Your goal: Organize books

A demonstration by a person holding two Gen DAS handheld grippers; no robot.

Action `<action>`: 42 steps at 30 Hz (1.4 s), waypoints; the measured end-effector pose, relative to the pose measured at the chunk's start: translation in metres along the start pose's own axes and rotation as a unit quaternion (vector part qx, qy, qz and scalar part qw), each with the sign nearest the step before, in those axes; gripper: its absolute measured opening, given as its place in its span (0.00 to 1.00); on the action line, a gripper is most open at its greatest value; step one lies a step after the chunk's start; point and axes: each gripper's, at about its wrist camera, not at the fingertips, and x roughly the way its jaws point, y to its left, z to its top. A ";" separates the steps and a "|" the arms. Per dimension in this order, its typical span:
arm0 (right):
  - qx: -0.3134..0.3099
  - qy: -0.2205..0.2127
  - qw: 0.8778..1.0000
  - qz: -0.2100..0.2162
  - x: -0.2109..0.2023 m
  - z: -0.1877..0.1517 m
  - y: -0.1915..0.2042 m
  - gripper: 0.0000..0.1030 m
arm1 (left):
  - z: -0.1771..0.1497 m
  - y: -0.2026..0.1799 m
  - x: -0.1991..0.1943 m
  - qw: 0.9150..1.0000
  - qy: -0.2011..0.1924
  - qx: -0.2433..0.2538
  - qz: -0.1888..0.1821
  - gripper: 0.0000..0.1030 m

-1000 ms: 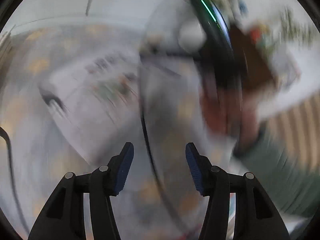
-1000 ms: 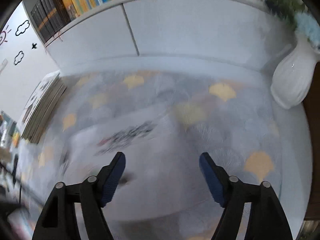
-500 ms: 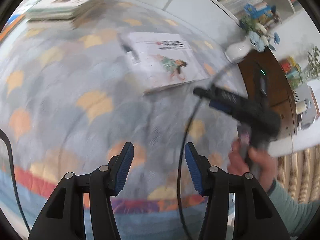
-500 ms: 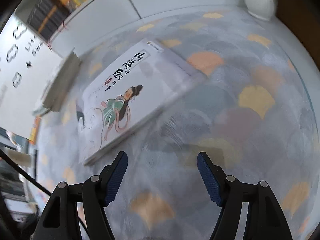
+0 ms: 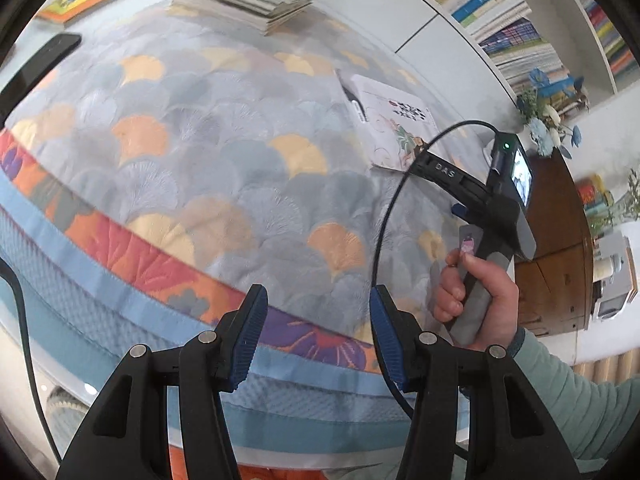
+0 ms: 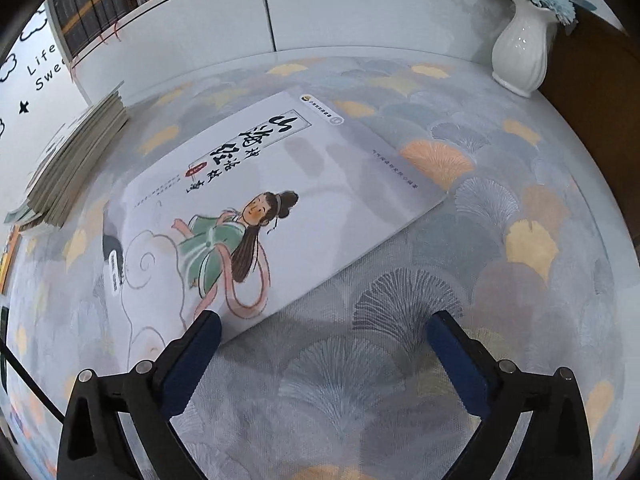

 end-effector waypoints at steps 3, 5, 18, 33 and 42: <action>0.002 0.004 1.000 0.001 -0.007 -0.011 -0.001 1.00 | 0.002 -0.005 -0.005 1.000 -0.004 0.016 0.006 0.48; 0.002 0.008 1.000 0.001 -0.007 -0.012 0.000 1.00 | 0.008 -0.012 -0.006 0.999 -0.005 0.032 0.008 0.48; 0.079 0.042 0.993 0.072 -0.028 -0.021 -0.031 0.73 | 0.125 -0.059 0.031 0.983 0.002 0.177 0.039 0.52; 0.141 0.059 0.984 0.093 -0.015 0.001 -0.036 0.66 | 0.278 -0.090 0.198 0.973 0.078 0.205 0.069 0.53; 0.122 0.066 0.981 0.137 0.011 0.050 -0.062 0.65 | 0.184 -0.074 0.163 0.965 0.184 0.168 -0.081 0.54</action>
